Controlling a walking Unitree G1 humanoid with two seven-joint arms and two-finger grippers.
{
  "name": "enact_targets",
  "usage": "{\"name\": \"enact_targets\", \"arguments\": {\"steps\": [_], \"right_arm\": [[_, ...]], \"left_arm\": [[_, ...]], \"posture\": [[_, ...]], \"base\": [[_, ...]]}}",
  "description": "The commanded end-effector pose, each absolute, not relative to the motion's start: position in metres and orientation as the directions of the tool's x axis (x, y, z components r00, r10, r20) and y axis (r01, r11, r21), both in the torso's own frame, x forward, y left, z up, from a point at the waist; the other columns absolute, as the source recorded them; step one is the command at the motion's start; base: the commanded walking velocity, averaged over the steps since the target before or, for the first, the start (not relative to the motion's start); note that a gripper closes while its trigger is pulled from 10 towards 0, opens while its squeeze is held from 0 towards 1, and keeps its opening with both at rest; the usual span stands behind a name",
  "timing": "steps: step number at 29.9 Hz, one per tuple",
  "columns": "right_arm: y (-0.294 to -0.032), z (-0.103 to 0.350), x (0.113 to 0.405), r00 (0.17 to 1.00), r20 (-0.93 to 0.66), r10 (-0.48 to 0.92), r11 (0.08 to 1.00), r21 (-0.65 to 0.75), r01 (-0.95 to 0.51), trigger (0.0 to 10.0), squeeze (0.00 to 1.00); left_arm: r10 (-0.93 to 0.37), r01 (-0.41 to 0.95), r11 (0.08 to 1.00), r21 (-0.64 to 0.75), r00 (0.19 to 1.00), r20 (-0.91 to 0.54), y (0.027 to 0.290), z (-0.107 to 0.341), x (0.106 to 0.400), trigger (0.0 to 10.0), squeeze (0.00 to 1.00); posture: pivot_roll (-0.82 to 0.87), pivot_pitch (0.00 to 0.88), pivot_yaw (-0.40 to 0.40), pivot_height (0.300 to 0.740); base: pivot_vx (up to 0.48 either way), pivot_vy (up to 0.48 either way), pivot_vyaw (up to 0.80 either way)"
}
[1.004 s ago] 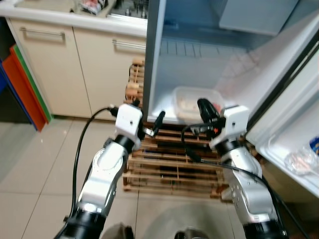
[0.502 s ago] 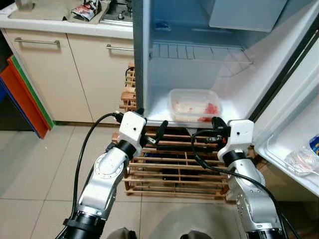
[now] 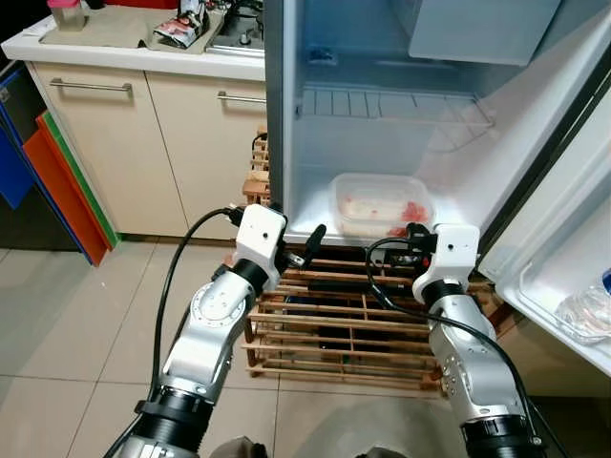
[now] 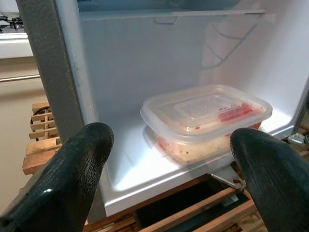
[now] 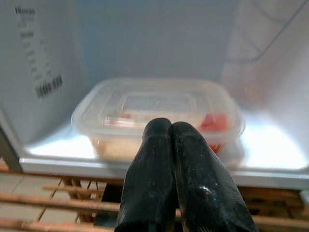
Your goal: Restocking fridge
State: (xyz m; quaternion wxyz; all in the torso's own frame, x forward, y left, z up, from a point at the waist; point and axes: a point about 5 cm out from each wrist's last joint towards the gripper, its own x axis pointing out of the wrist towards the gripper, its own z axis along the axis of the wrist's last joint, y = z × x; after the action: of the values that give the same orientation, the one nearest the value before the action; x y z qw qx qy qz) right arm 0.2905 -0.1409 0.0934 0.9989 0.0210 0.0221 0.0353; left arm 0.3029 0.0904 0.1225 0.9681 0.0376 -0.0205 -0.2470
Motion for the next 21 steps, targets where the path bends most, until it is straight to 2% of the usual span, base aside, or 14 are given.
{"name": "enact_targets", "arguments": {"steps": [1,10,12,21], "right_arm": [[-0.14,0.092,0.292,0.996,-0.047,0.076,0.996,0.045,-0.074,10.0,0.0],[-0.13,0.084,0.299,0.988,-0.087,0.127,0.99,0.072,-0.121,10.0,0.0],[-0.128,0.087,0.306,0.989,-0.068,0.132,0.99,0.055,-0.128,10.0,0.0],[-0.124,0.081,0.312,0.988,-0.095,0.122,0.992,0.042,-0.118,10.0,0.0]], "left_arm": [[-0.48,0.476,0.876,0.078,0.877,0.033,0.087,0.126,0.306,10.0,0.0],[-0.487,0.479,0.872,0.105,0.871,0.072,0.095,0.139,0.305,10.0,0.0],[-0.518,0.504,0.849,0.157,0.852,0.068,0.097,0.144,0.3,10.0,0.0],[-0.599,0.597,0.795,0.103,0.8,-0.01,0.099,0.138,0.282,10.0,0.0]], "posture": [[-0.01,0.0,-0.036,0.711],[0.04,0.0,-0.049,0.711],[0.06,0.0,-0.048,0.711],[0.1,0.0,-0.036,0.711]], "base": [[0.0,0.0,0.0],[0.0,0.0,0.0],[0.0,0.0,0.0],[0.0,0.0,0.0]]}}
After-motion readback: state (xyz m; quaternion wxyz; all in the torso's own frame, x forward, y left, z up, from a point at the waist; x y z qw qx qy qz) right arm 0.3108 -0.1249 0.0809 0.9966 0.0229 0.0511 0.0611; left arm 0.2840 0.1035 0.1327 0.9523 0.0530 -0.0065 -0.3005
